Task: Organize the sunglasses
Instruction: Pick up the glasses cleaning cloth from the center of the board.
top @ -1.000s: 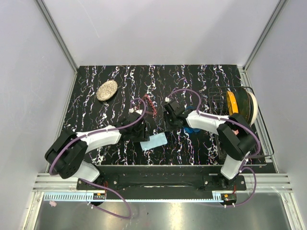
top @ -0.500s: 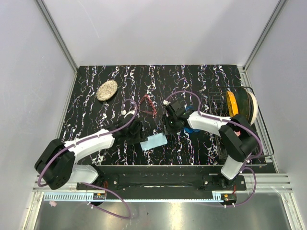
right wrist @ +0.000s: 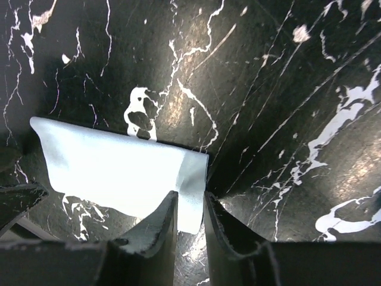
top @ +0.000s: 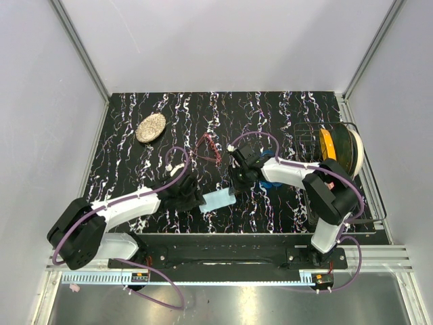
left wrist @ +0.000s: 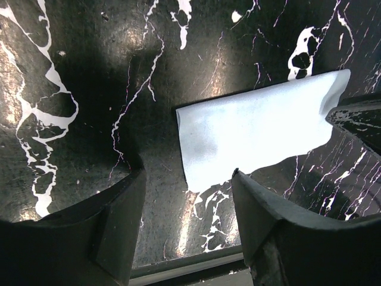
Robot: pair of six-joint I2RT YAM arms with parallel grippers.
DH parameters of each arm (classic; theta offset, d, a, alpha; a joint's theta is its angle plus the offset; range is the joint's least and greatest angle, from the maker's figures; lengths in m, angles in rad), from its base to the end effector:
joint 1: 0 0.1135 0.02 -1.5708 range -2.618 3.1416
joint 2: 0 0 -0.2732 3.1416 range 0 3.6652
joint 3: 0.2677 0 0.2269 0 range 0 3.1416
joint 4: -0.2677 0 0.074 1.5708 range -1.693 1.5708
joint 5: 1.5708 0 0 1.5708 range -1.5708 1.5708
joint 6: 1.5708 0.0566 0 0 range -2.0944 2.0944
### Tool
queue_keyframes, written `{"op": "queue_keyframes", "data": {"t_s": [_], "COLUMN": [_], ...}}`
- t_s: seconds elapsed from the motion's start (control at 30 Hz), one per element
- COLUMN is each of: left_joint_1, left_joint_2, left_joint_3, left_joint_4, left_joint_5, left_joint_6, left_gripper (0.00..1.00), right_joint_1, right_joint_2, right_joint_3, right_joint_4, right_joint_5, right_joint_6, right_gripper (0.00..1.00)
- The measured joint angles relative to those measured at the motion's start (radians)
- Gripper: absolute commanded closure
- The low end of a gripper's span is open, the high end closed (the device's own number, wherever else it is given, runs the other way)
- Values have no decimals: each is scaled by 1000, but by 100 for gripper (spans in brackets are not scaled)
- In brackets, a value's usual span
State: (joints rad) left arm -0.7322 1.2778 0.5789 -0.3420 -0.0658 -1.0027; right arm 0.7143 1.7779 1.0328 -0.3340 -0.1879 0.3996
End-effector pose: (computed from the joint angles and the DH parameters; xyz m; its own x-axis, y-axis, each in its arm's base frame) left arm 0.1610 -0.1397 0.1676 -0.8867 -0.3339 -0.3198 -0.1953 0.8974 -0.3955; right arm 0.2491 0.2300 0.1624 -0.8899 -0.2657 -0.3709 -0.3951 0.8552 0.3354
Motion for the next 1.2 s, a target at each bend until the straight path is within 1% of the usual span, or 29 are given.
{"op": "queue_keyframes", "data": {"t_s": [0.03, 0.07, 0.2, 0.33, 0.43, 0.7, 0.93, 0.97, 1.07, 1.17, 1.2], "left_joint_1": [0, 0, 0, 0, 0, -1, -6, -7, -10, -13, -13], "left_joint_2": [0, 0, 0, 3, 13, 40, 74, 80, 95, 101, 101], "left_joint_3": [0, 0, 0, 0, 0, 0, 6, 9, 13, 14, 14], "left_joint_4": [0, 0, 0, 3, 14, 66, 107, 111, 122, 126, 126], "left_joint_5": [0, 0, 0, 0, 2, 9, 16, 17, 17, 16, 15], "left_joint_6": [-1, -3, -8, -11, -11, -15, -26, -28, -31, -35, -34], "left_gripper": [37, 37, 37, 37, 39, 45, 56, 60, 63, 64, 66], "right_joint_1": [0, 0, 2, 3, 3, 4, 4, 4, 4, 4, 4], "right_joint_2": [2, 3, 8, 12, 13, 15, 15, 15, 15, 15, 15], "right_joint_3": [0, 0, 0, 0, 0, 0, 0, 0, 0, 0, 0], "right_joint_4": [0, 0, 0, -1, -1, 0, -1, -1, -1, -1, -1], "right_joint_5": [-8, -15, -27, -36, -37, -39, -39, -39, -39, -39, -39], "right_joint_6": [0, 0, -1, 0, 1, 8, 16, 17, 21, 23, 24], "right_gripper": [72, 78, 86, 91, 99, 100, 100, 100, 100, 100, 100]}}
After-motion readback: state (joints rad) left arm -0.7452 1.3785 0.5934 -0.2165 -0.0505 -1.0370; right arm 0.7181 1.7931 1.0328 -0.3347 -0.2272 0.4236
